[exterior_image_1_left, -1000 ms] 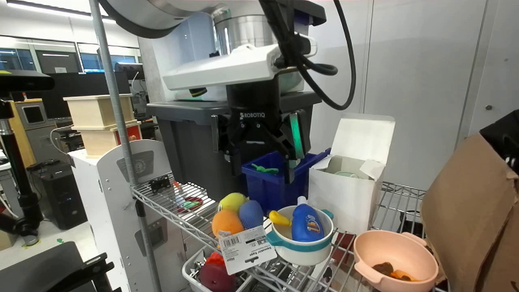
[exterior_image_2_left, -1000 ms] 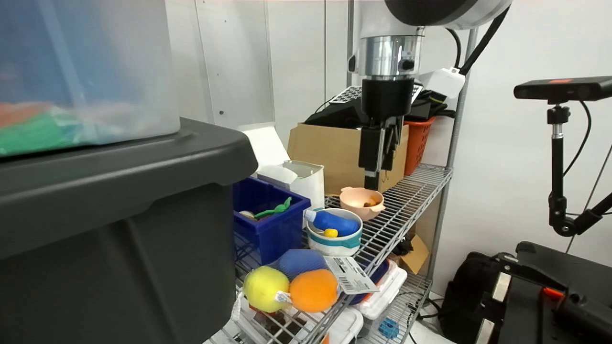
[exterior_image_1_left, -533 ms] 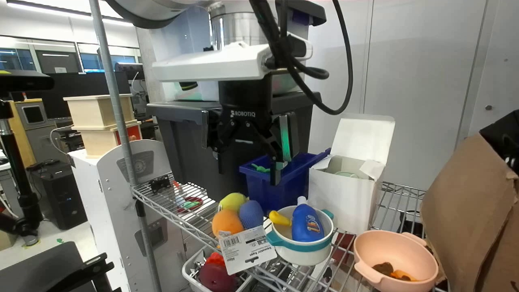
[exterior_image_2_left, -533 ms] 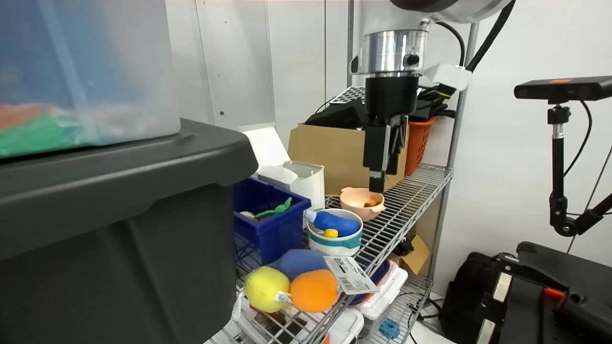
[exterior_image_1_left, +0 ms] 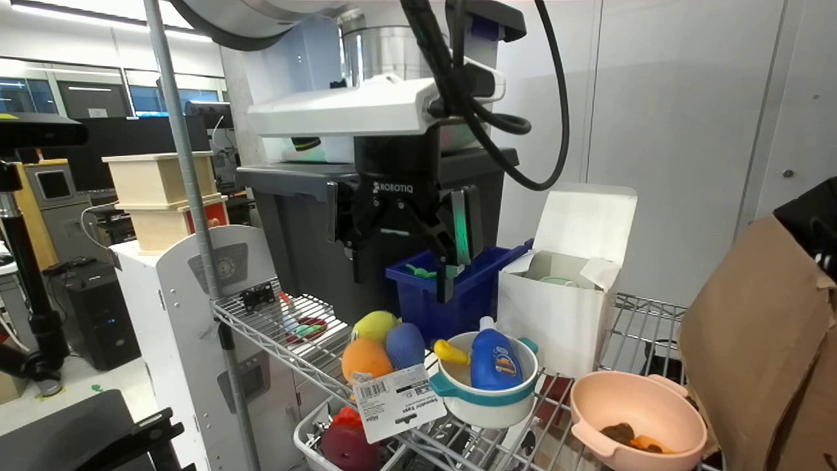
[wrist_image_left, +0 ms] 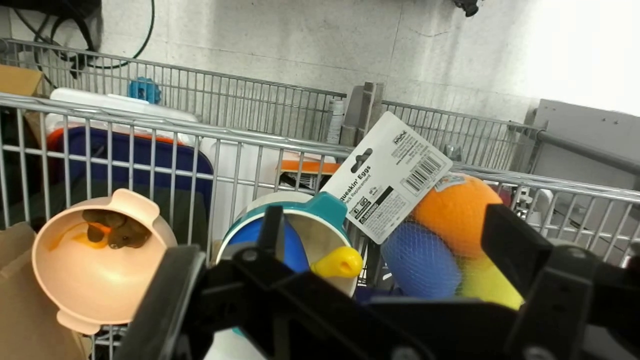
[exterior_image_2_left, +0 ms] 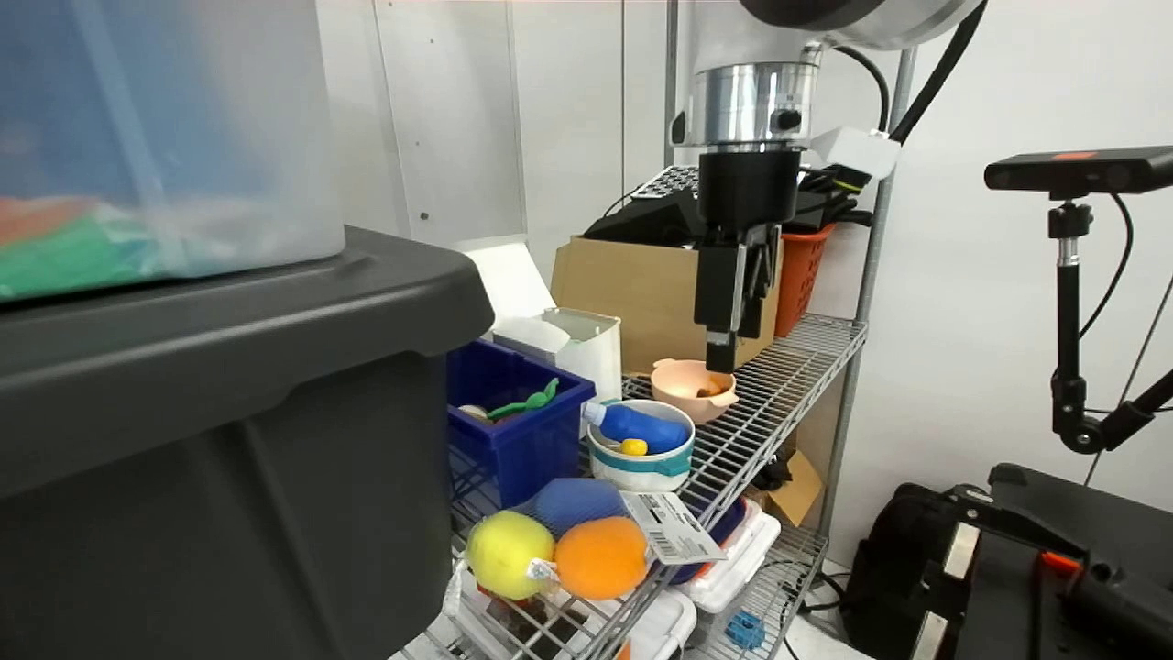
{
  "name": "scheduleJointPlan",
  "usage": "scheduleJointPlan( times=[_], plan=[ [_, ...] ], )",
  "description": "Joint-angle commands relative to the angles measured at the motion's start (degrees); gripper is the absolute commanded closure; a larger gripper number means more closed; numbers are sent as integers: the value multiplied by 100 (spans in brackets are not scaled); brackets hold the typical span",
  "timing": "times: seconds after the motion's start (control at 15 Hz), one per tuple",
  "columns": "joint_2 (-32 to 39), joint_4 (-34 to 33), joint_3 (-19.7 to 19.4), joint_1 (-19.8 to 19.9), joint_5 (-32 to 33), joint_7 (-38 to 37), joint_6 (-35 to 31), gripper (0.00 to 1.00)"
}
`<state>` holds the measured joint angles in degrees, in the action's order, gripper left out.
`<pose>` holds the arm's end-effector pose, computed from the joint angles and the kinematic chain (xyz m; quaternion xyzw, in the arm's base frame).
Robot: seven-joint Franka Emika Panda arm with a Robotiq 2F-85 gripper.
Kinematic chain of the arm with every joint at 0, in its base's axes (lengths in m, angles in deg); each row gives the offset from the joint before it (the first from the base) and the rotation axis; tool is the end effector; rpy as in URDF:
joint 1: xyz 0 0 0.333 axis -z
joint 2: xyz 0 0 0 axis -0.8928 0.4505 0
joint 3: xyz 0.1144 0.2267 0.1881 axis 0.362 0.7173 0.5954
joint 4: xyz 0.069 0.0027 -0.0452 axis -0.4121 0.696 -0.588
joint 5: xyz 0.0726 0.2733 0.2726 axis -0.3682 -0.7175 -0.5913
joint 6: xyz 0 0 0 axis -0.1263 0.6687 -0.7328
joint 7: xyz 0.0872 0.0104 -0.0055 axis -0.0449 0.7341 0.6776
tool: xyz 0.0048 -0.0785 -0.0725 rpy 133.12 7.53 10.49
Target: Pick up the bottle and put it in the bowl
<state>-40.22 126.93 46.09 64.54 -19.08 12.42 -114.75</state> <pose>0.5451 -0.0215 0.2682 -0.9912 -0.1314 0.0124 0.0036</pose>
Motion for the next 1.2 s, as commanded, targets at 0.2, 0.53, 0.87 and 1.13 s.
scheduleJointPlan(
  times=[0.2, 0.53, 0.87, 1.13],
  plan=[
    [727, -812, 63, 51, 144, -101, -4, 0],
    [1194, -1369, 92, 81, 159, -39, -96, 0],
    [1678, -1832, 101, 130, 215, 36, -259, 0],
    [1991, -2110, 100, 164, 337, 49, -354, 0]
  ],
)
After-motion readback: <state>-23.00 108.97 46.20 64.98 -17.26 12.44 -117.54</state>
